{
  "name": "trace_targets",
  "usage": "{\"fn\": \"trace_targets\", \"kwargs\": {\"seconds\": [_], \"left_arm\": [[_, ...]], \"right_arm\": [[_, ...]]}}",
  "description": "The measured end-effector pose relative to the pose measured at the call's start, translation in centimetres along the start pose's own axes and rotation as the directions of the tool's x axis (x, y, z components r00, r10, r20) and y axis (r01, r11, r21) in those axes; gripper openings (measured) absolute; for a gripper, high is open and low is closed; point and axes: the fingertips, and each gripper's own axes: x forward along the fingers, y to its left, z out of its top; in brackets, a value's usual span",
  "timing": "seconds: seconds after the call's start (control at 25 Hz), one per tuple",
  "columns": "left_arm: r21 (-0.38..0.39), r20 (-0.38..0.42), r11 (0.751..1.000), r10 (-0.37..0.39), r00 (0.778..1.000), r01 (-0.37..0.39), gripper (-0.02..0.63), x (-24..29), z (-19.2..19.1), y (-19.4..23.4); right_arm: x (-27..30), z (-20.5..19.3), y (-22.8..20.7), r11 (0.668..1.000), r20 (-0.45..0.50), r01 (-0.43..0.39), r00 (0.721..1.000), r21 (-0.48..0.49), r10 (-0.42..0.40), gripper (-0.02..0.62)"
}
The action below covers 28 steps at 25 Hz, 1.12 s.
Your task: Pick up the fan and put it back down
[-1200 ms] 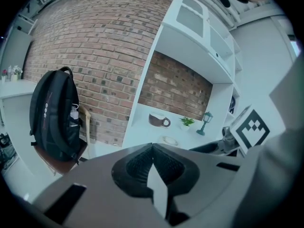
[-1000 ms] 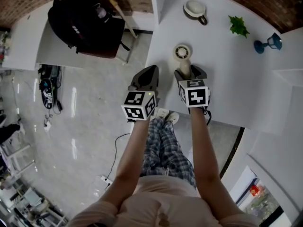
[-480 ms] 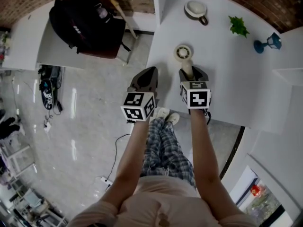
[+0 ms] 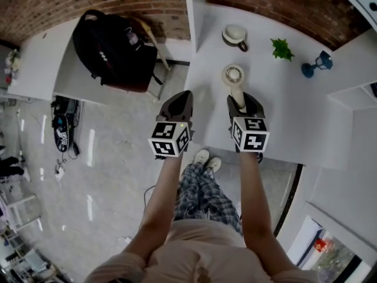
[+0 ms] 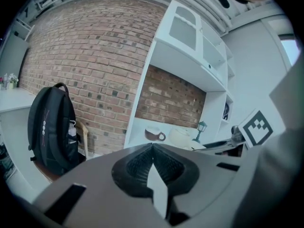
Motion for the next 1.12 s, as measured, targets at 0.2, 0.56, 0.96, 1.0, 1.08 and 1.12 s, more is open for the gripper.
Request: {"fn": "trace_targets", "kwargs": {"seconds": [0.2, 0.56, 0.96, 1.0, 1.08, 1.12], "left_arm": [[0.051, 0.059, 0.998, -0.027, 0.998, 0.024, 0.028, -1.5, 4.6, -1.5], [0.11, 0.114, 0.991, -0.084, 0.99, 0.071, 0.028, -2.4, 8.9, -4.2], [0.109, 0.076, 0.99, -0.099, 0.992, 0.09, 0.028, 0.0, 7.7, -4.6], [0.106, 0.066, 0.99, -0.1, 0.993, 0.092, 0.028, 0.4, 7.3, -4.6], [0.096, 0.043, 0.991, -0.102, 0.994, 0.098, 0.028, 1.3, 6.3, -4.6], [0.091, 0.03, 0.991, -0.104, 0.994, 0.101, 0.028, 1.9, 5.7, -4.6]], "right_arm": [[-4.7, 5.0, -0.6, 1.0, 0.155, 0.028, 0.988, 0.0, -0.028, 0.202], [-12.0, 9.7, -1.9, 0.994, 0.391, 0.104, 0.914, 0.03, -0.107, 0.202], [-9.4, 8.2, -3.1, 0.994, 0.324, 0.103, 0.94, 0.038, -0.11, 0.202], [-8.7, 7.7, -3.1, 0.994, 0.305, 0.1, 0.946, 0.041, -0.108, 0.202], [-7.2, 6.5, -3.4, 0.994, 0.258, 0.097, 0.96, 0.05, -0.106, 0.202], [-6.4, 5.7, -3.5, 0.994, 0.232, 0.096, 0.967, 0.054, -0.106, 0.202]]}}
